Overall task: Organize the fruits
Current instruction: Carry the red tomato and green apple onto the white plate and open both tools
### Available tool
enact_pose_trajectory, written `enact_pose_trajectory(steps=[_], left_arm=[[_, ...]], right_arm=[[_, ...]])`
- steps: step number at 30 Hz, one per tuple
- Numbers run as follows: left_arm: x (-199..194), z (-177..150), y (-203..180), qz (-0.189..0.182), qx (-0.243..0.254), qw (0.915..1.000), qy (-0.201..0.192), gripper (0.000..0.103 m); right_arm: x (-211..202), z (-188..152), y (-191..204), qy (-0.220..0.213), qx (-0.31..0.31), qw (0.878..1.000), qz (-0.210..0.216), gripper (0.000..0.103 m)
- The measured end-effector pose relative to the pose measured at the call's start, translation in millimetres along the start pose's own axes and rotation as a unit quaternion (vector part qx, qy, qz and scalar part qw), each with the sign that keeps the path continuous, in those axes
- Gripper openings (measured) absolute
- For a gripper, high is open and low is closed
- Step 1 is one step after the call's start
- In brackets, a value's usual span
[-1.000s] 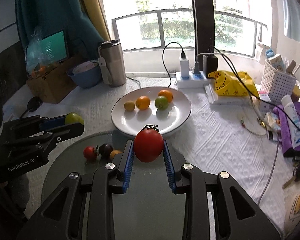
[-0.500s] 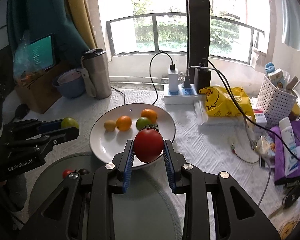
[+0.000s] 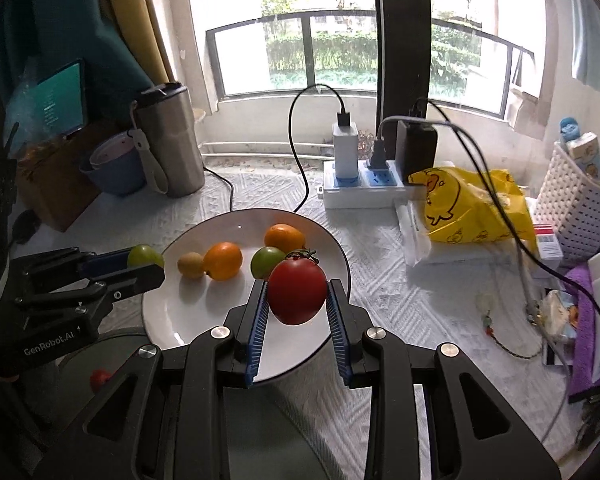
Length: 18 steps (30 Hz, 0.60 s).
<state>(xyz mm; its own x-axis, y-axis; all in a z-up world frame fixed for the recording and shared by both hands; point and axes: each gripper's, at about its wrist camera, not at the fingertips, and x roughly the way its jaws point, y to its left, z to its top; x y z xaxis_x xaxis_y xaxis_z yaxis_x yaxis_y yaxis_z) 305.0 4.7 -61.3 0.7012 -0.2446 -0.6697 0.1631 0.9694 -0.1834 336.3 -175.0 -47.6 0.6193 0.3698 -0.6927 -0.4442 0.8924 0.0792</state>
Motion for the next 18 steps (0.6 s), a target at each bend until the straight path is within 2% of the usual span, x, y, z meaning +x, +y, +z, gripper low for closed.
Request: enact_pose_trajectory(steps=[11,18], left_arm=[[27,-5,4,-0.006,-0.004,0.9995,0.03,0.029],[33,-5,7,-0.009,-0.01,0.9992,0.038,0.03]], right_arm=[[40,-1,-6,0.026,0.008,1.0,-0.002,0.032],[47,-4,-7,0.029,0.012,1.0,-0.006,0.032]])
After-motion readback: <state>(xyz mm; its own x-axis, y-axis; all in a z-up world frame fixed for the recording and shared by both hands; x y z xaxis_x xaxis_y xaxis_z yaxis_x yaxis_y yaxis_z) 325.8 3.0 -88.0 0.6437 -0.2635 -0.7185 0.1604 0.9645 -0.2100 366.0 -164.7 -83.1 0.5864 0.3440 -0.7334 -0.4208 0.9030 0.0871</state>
